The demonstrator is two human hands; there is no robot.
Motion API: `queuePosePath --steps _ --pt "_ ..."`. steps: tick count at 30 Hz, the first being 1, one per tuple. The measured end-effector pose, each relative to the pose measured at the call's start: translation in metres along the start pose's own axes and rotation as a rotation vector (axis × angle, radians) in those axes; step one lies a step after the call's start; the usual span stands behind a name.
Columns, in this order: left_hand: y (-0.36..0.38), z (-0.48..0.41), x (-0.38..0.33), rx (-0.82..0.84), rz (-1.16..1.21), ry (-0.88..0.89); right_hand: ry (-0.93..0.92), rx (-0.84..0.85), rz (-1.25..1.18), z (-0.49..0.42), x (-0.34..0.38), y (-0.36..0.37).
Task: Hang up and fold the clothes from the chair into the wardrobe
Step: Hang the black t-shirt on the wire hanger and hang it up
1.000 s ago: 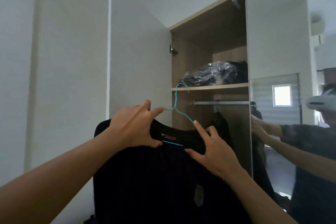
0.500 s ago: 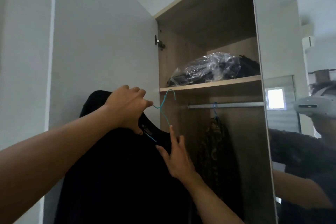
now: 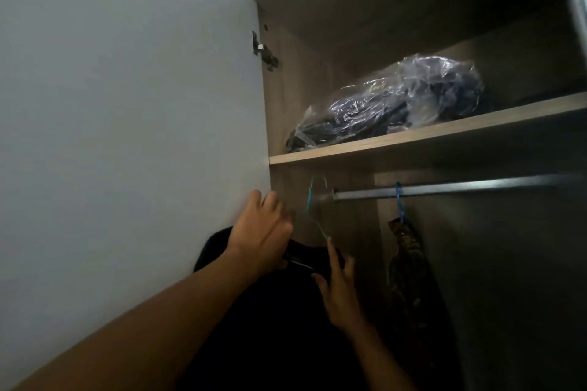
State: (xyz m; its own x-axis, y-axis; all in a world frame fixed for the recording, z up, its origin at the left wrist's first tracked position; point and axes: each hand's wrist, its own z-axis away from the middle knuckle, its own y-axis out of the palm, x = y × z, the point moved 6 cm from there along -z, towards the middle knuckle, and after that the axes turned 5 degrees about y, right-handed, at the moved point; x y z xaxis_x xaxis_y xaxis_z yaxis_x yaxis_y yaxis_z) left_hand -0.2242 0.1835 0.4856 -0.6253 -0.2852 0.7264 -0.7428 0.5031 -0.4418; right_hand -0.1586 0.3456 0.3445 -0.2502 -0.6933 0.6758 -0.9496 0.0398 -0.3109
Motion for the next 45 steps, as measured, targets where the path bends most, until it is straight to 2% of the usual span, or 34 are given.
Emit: queuePosePath --steps 13,26,32,36,41,45 --pt "0.078 -0.107 -0.049 0.019 0.107 -0.025 0.029 0.008 0.037 -0.094 -0.110 -0.018" --pt "0.113 -0.118 -0.083 0.093 0.182 -0.025 0.028 0.110 0.148 -0.100 -0.144 -0.008" --pt "0.099 -0.102 -0.077 0.151 0.248 -0.020 0.058 0.069 0.195 -0.081 -0.102 -0.033" --pt "0.077 -0.092 -0.059 0.136 0.272 -0.002 -0.072 -0.013 0.127 -0.073 -0.019 -0.075" --pt "0.035 -0.093 -0.046 0.012 0.387 0.034 -0.223 -0.080 0.187 -0.067 0.067 -0.157" --pt "-0.003 -0.103 -0.055 -0.129 0.502 0.090 -0.102 -0.048 0.088 -0.065 0.052 -0.224"
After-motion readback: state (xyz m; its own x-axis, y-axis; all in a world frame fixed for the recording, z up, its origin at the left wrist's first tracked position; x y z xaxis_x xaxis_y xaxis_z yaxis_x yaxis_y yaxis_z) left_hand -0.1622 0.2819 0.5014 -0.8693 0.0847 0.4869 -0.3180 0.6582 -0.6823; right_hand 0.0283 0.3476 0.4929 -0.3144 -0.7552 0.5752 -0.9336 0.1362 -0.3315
